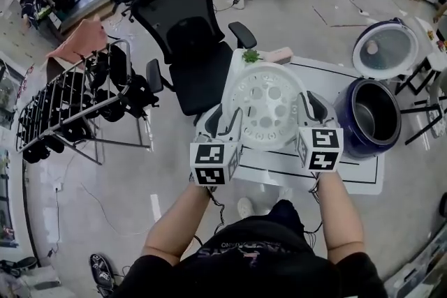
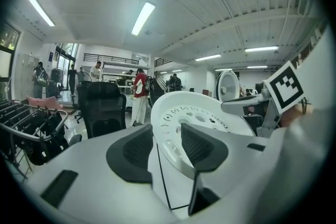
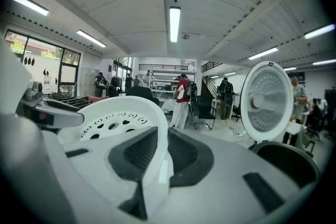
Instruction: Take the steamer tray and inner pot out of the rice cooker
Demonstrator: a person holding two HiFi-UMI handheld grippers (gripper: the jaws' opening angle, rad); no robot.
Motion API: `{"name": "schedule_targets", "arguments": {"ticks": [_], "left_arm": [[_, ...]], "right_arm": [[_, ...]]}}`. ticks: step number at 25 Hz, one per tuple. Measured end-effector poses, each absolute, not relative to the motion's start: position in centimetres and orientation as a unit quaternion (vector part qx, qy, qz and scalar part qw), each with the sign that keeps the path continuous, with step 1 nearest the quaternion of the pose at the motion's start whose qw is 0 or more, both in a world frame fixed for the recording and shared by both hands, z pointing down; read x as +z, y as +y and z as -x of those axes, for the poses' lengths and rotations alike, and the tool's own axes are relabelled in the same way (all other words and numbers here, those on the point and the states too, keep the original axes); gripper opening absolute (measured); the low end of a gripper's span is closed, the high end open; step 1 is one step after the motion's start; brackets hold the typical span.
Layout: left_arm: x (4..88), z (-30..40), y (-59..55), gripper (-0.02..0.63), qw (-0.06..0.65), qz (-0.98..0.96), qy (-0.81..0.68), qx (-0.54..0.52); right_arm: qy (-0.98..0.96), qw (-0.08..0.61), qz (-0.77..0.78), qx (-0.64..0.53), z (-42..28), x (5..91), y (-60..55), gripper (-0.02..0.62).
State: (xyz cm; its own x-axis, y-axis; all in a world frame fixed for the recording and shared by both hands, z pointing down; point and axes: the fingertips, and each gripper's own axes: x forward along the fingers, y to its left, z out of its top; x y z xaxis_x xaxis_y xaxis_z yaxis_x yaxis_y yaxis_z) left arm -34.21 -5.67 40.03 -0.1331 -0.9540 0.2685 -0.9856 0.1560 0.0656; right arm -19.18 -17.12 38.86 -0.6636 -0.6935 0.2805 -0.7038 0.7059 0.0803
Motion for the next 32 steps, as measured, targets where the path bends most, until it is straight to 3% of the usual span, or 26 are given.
{"name": "schedule_targets", "arguments": {"ticks": [12,32], "left_arm": [[43.9,37.3,-5.8,0.168,0.159,-0.638,-0.75,0.071],[52.1,41.3,-15.6,0.159,0.226,-0.596,-0.765,0.089]], "right_arm": [[-0.912,0.176,-0.37,0.028,22.5,42.6,-17.6,0.063],[-0.915,0.223,-0.326,0.078,26.9,51.1,-28.1,0.063]]}}
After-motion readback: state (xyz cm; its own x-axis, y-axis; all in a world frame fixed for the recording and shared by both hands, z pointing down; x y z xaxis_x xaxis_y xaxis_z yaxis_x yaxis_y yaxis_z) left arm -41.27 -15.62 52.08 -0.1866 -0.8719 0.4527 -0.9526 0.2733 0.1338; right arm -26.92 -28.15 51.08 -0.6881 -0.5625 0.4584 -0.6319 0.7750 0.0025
